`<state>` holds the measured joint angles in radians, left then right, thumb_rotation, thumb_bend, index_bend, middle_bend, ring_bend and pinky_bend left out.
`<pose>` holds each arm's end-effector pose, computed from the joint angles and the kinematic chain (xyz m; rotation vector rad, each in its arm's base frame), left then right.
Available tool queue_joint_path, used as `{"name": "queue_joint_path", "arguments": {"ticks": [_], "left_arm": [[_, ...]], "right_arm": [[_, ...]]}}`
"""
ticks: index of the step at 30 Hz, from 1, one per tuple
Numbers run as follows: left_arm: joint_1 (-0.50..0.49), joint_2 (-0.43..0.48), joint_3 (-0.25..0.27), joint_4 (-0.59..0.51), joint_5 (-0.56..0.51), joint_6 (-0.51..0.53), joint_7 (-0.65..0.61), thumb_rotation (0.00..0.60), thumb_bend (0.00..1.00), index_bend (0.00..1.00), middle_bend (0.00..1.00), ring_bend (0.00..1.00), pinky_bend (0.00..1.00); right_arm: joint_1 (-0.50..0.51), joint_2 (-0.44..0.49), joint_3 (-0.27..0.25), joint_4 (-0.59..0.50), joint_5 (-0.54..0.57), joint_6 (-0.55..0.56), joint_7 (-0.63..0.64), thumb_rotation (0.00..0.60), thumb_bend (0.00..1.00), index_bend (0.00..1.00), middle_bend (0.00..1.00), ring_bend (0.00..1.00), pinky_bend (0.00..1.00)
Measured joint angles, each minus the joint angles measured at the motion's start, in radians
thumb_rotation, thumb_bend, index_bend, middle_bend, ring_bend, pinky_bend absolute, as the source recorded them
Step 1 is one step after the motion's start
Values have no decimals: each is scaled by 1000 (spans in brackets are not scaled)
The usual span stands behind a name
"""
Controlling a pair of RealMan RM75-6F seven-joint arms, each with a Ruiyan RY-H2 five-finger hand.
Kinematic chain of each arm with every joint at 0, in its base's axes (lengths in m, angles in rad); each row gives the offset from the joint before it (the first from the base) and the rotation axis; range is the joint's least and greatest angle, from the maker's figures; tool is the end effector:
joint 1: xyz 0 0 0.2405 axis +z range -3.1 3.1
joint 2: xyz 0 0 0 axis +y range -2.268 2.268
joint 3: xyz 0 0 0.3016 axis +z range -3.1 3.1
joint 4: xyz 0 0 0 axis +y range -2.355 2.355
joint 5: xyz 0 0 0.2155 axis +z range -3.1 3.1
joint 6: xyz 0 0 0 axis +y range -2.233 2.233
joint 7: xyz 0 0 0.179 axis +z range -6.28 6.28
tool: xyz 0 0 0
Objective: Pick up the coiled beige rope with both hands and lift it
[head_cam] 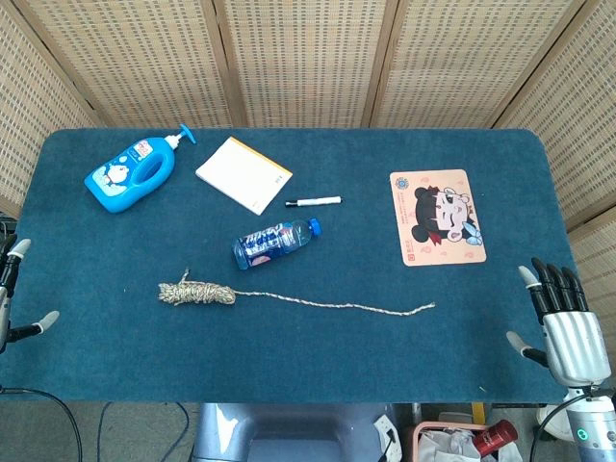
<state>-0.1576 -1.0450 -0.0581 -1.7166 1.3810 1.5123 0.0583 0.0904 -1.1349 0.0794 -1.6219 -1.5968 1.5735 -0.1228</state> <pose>-0.3365 0.2443 0.2037 -1.3177 -0.8636 -0.9054 -0.3245 -0.2256 0.1803 1.4236 -0.6975 0.9615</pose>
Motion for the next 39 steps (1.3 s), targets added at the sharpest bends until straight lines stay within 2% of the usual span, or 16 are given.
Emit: {"name": "queue_joint_path", "arguments": {"ticks": [8, 14, 16, 19, 22, 24, 28, 33, 39], "left_arm": [[-1, 12, -4, -4, -9, -38, -14, 600, 0, 0, 0, 0, 0], [-5, 11, -11, 0, -10, -49, -12, 600, 0, 0, 0, 0, 0], [-5, 9, -13, 1, -10, -50, -8, 600, 0, 0, 0, 0, 0], [-6, 2, -17, -1, -16, -50, 5, 600, 0, 0, 0, 0, 0], [-7, -5, -21, -1, -16, -50, 18, 600, 0, 0, 0, 0, 0], [-8, -10, -21, 0, -17, -53, 28, 600, 0, 0, 0, 0, 0], [-11, -18, -26, 5, -23, -61, 43, 600, 0, 0, 0, 0, 0], [-17, -31, -38, 15, -45, -70, 62, 600, 0, 0, 0, 0, 0], [-20, -39, -47, 18, -63, -83, 75, 600, 0, 0, 0, 0, 0]], "right_arm": [[16, 1, -6, -5, -5, -37, 8, 600, 0, 40, 0, 0, 0], [87, -4, -11, -2, -20, -157, 23, 600, 0, 40, 0, 0, 0], [123, -11, -9, 5, -24, -210, 25, 600, 0, 62, 0, 0, 0], [183, -34, -2, 24, -21, -302, 29, 600, 1, 163, 0, 0, 0], [250, -72, 5, 50, -13, -403, 34, 600, 53, 275, 0, 0, 0], [290, -100, 9, 71, -5, -461, 37, 600, 127, 324, 0, 0, 0], [379, -175, 19, 134, 23, -573, 49, 600, 180, 335, 0, 0, 0], [440, -236, 20, 187, 60, -667, 46, 600, 285, 351, 0, 0, 0], [478, -304, 17, 241, 106, -714, 22, 600, 303, 379, 0, 0, 0]]}}
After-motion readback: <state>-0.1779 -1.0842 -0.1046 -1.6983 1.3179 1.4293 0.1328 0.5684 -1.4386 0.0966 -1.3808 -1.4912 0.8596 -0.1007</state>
